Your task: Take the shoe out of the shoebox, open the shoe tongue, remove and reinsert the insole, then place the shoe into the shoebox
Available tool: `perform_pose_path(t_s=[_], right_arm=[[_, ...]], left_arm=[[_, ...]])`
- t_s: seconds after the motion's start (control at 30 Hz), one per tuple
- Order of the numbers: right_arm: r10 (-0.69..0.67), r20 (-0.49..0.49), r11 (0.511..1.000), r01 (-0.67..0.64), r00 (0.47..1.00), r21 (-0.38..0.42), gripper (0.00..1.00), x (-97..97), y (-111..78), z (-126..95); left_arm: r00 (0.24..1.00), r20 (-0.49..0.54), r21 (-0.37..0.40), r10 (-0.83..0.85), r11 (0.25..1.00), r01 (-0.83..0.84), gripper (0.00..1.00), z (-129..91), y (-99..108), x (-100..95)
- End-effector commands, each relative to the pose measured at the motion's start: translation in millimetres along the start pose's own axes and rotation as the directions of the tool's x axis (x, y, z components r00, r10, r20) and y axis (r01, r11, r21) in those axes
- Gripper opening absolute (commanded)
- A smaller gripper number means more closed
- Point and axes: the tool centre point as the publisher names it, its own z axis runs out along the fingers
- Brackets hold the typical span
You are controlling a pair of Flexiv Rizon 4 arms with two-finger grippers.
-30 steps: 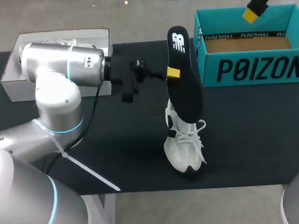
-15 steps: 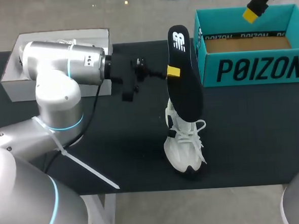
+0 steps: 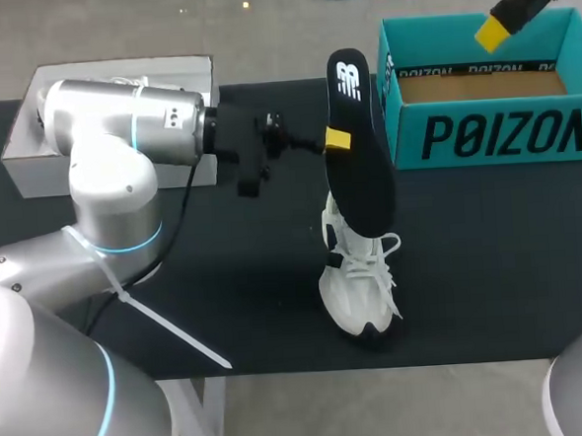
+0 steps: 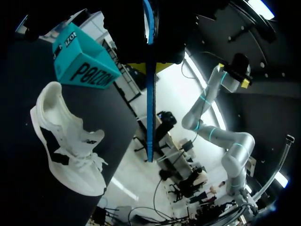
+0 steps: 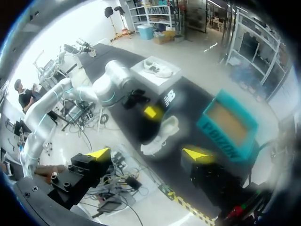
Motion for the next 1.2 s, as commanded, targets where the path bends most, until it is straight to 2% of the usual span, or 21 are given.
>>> perform_pose_path(t_s=[0.03, 0.13, 0.23, 0.3, 0.63, 0.77, 1.03, 1.2], right_arm=[[0.016, -0.179, 0.980, -0.051, 0.984, -0.191, 1.00, -7.0, -22.9, 25.1], [0.025, -0.217, 0.969, -0.077, 0.976, -0.235, 1.00, -5.2, -29.0, 36.6], [0.031, -0.227, 0.969, -0.085, 0.973, -0.233, 1.00, -3.0, -32.5, 49.8], [0.039, -0.269, 0.964, -0.107, 0.962, -0.242, 1.00, -2.3, -34.0, 58.8], [0.029, -0.355, 0.951, -0.135, 0.935, -0.277, 1.00, -4.5, -31.5, 92.3], [0.005, -0.414, 0.933, -0.153, 0.910, -0.326, 1.00, -6.5, -29.5, 103.6], [0.010, -0.475, 0.918, -0.196, 0.880, -0.345, 1.00, -19.6, -31.0, 138.1], [0.013, -0.476, 0.919, -0.199, 0.879, -0.342, 1.00, -29.0, -30.8, 155.4]], left_arm=[[1.000, 0.000, -0.003, 0.002, 1.000, -0.002, 0.00, 1.2, -0.6, 0.3], [1.000, 0.000, -0.003, 0.002, 1.000, -0.002, 0.00, 1.2, -0.6, 0.3], [1.000, 0.000, -0.003, 0.002, 1.000, -0.002, 0.00, 1.2, -0.6, 0.3], [1.000, 0.000, -0.003, 0.002, 1.000, -0.002, 0.00, 1.2, -0.6, 0.3], [1.000, 0.000, -0.003, 0.002, 1.000, -0.002, 0.00, 1.2, -0.6, 0.3], [1.000, 0.000, -0.003, 0.002, 1.000, -0.002, 0.00, 1.2, -0.6, 0.3], [1.000, 0.000, -0.003, 0.002, 1.000, -0.002, 0.00, 1.2, -0.6, 0.3], [1.000, 0.000, -0.003, 0.002, 1.000, -0.002, 0.00, 1.2, -0.6, 0.3]])
